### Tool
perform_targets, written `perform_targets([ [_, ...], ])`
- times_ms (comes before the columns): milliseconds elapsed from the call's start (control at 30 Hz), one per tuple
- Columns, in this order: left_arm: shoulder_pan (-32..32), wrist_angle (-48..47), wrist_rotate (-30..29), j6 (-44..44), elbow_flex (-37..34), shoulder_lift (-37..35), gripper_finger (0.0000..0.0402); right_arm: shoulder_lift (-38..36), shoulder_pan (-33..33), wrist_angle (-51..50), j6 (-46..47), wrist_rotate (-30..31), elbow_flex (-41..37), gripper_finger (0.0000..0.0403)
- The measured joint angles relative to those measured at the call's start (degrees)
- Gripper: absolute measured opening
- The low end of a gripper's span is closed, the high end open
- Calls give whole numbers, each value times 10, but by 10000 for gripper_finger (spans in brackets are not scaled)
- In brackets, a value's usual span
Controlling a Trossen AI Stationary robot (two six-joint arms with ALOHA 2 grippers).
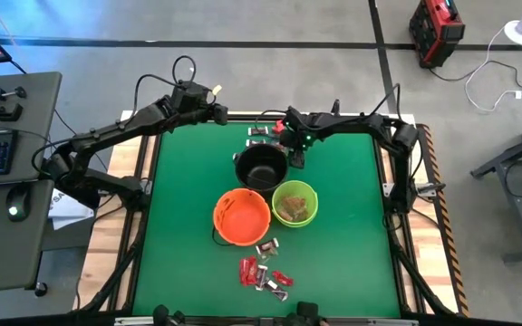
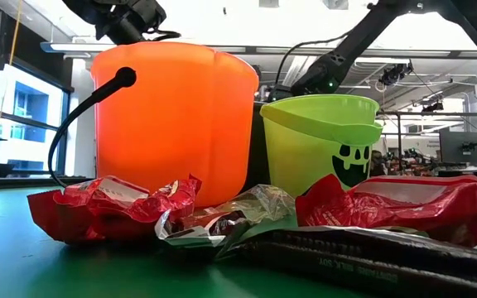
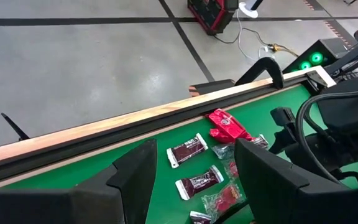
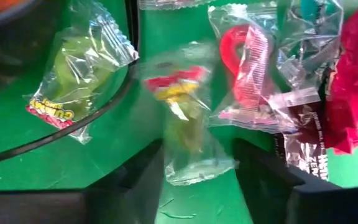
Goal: Sort candy by brand, put in halloween buckets
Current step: Put the green gummy into the green bucket
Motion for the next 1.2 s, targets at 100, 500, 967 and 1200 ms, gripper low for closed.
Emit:
perform_targets([
  [100, 0, 0, 0, 0, 0, 0, 204, -4, 0, -10, 0, 5, 1, 103],
  [500, 0, 0, 0, 19, 0, 0, 204, -152, -70, -77, -13, -23, -1, 8],
  [967, 0, 6, 100, -15, 0, 0, 204, -321, 10, -247, 63, -282, -3, 1],
  [1200, -16, 30, 308, 57, 0, 0, 204, -334, 194, -232, 238, -164, -46, 1],
])
